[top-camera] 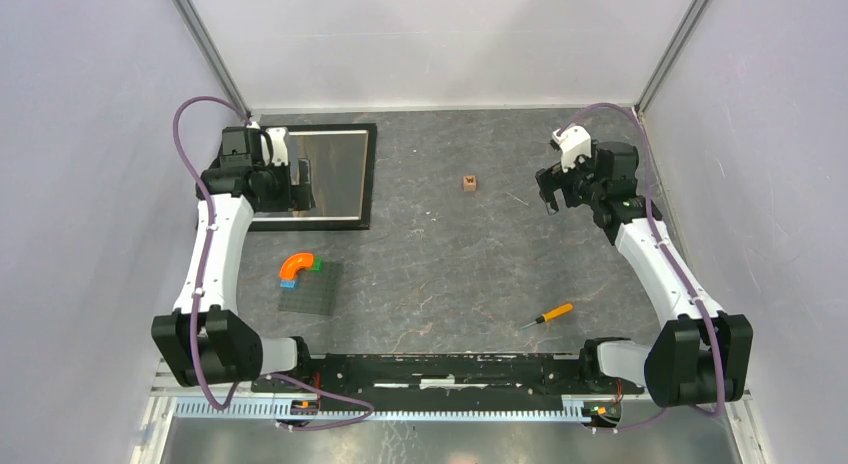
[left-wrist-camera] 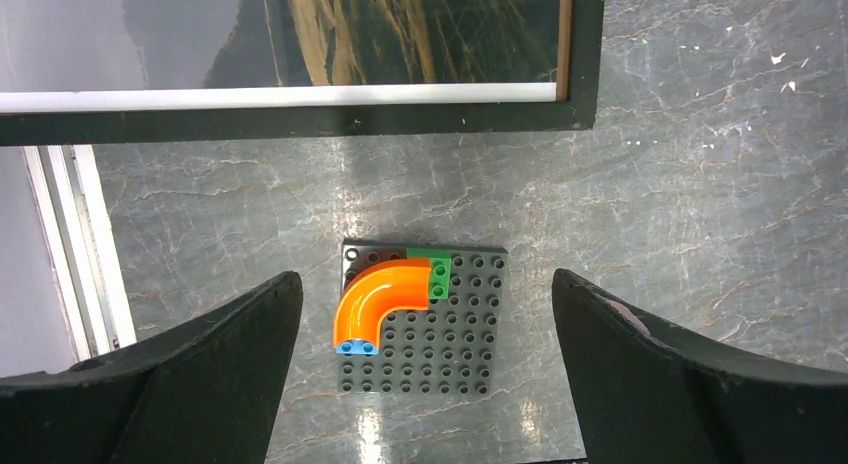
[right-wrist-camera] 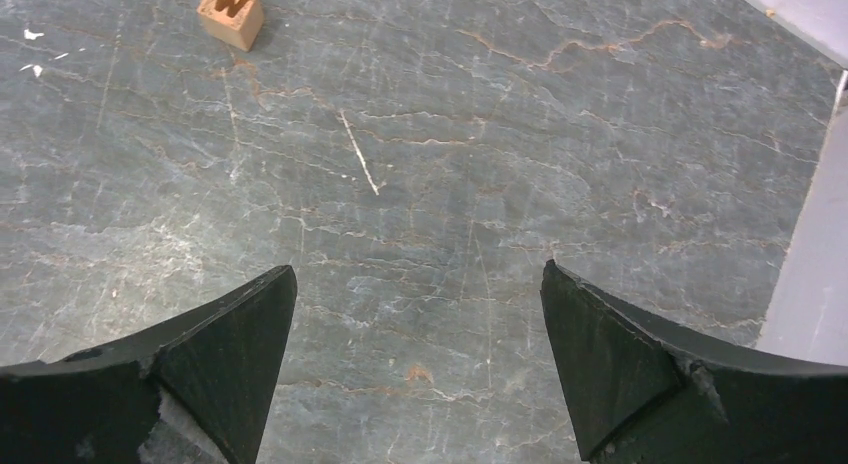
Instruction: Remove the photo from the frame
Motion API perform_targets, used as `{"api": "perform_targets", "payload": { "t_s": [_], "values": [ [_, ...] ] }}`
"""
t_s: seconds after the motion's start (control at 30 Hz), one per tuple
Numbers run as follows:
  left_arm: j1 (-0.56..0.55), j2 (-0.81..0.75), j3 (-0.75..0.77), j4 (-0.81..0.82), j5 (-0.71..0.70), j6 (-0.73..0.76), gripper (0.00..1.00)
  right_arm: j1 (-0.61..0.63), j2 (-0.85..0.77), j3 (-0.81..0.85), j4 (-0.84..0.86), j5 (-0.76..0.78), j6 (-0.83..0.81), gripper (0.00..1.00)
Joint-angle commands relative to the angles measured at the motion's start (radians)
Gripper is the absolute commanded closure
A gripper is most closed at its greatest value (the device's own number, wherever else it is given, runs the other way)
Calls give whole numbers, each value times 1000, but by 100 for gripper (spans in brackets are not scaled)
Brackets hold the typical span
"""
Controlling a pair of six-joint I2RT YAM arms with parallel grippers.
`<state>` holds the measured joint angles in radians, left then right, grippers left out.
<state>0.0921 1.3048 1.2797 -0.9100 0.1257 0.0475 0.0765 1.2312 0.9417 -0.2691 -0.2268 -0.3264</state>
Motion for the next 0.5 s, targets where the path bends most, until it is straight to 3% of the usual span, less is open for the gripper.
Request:
{"api": "perform_targets", "payload": {
  "t_s": [0.0, 0.47],
  "values": [
    [1, 38, 51, 25, -27, 79, 0, -3, -21, 16, -25, -69, -10, 2],
    [-12, 241, 177, 68, -44, 91, 0, -2, -59, -43, -90, -81, -82, 2]
  ]
}}
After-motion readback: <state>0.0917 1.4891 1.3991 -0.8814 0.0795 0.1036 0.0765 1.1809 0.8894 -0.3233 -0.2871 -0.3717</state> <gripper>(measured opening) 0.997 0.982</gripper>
